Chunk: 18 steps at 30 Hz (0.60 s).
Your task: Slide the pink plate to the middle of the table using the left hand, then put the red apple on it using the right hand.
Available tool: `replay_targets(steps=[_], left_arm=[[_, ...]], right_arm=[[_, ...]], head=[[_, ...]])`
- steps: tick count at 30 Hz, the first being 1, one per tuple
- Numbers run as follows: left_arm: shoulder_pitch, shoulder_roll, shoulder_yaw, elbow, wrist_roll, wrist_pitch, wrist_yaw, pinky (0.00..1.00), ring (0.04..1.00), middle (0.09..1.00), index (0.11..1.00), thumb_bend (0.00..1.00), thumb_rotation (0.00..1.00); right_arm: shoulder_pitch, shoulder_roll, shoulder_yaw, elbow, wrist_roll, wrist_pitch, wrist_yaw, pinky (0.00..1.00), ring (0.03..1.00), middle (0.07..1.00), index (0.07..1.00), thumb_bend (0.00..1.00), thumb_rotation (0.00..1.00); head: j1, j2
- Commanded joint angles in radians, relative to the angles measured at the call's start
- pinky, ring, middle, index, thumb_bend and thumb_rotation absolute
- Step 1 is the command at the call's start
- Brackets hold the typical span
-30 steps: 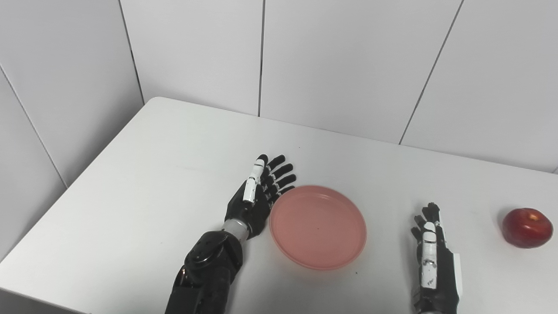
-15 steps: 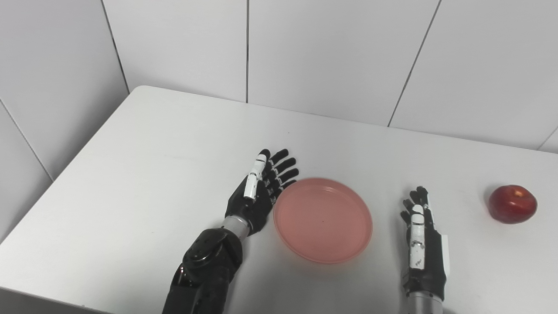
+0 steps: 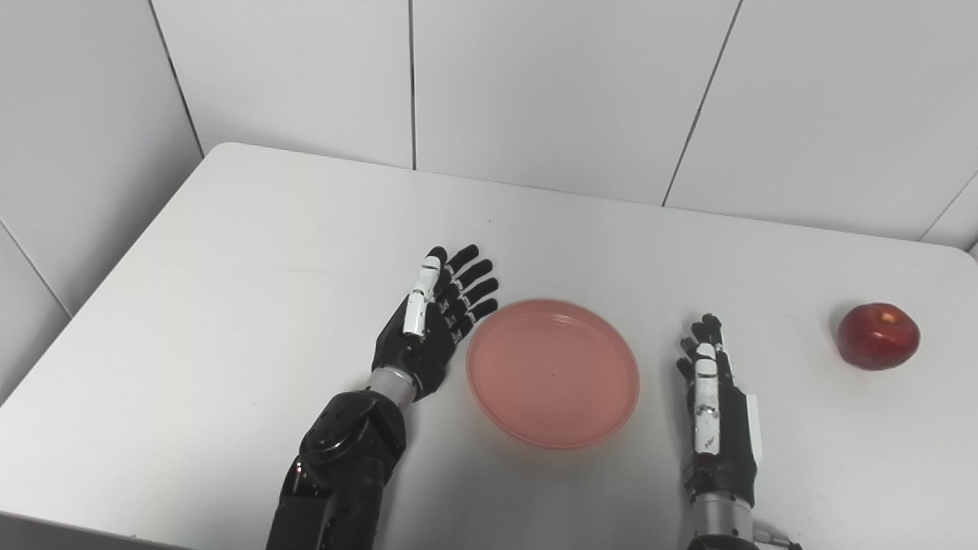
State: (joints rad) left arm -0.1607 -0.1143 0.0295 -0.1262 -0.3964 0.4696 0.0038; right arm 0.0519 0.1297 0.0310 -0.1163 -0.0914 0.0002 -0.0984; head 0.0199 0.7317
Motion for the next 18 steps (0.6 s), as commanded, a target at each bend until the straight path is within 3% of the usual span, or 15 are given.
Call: replay_targets(steps=[1, 18], left_arm=[[-0.021, 0.001, 0.003, -0.037, -0.003, -0.011, -0.010, 0.87, 0.877, 0.886, 0.870, 0.42, 1.00], [-0.008, 0.051, 0.025, -0.010, 0.022, -0.096, -0.064, 0.87, 0.869, 0.871, 0.855, 0.43, 1.00]], right_arm=[[-0.018, -0.001, 0.000, -0.034, -0.002, -0.001, -0.003, 0.94, 0.931, 0.946, 0.952, 0.26, 1.00], [-0.039, -0.019, -0.017, -0.061, -0.024, 0.008, -0.016, 0.96, 0.927, 0.936, 0.941, 0.28, 1.00]], head=[[-0.001, 0.003], [-0.071, 0.012]])
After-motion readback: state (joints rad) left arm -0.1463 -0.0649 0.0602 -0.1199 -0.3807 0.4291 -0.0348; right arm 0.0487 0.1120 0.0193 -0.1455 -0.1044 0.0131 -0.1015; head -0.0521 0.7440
